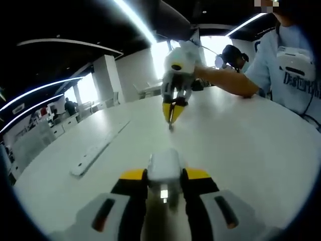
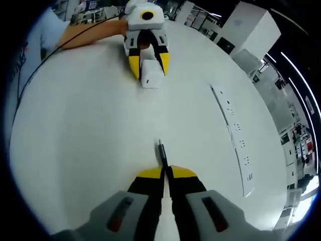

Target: Plug the desk Type‑C cable into the charger adapter.

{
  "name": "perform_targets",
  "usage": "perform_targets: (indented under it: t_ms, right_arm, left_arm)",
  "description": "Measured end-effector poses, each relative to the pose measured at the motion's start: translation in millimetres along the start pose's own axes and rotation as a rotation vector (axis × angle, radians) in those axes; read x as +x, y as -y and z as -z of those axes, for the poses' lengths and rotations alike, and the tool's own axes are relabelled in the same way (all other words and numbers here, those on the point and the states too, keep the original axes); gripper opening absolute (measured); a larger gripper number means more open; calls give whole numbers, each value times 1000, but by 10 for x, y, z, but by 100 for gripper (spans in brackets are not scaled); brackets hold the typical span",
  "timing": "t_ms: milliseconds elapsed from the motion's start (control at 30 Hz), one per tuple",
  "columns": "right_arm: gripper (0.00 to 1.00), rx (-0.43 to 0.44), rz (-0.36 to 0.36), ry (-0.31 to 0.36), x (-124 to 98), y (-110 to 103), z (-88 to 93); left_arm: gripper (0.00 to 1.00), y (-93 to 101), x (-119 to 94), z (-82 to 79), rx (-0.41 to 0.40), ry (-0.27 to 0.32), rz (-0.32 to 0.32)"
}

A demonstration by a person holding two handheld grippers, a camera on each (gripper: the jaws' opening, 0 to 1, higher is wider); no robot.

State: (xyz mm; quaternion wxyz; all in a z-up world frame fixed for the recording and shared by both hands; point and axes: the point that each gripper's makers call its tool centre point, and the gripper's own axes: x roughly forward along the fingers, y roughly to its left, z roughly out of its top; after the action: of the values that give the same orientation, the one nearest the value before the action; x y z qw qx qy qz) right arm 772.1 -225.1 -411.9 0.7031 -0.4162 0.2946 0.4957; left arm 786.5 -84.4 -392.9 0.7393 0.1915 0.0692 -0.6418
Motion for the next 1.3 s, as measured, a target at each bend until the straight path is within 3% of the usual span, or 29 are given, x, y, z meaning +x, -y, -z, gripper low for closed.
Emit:
perform_targets:
  t_ms: [300,1300]
  right_arm:
    - [6,36,-17,17,-26,-13,-52]
    - [6,39,-35,19,10,-98,-169]
  left_arm:
    - [29,42,33,-22,5,1,14]
    - [29,149,127,-71,18,0,42]
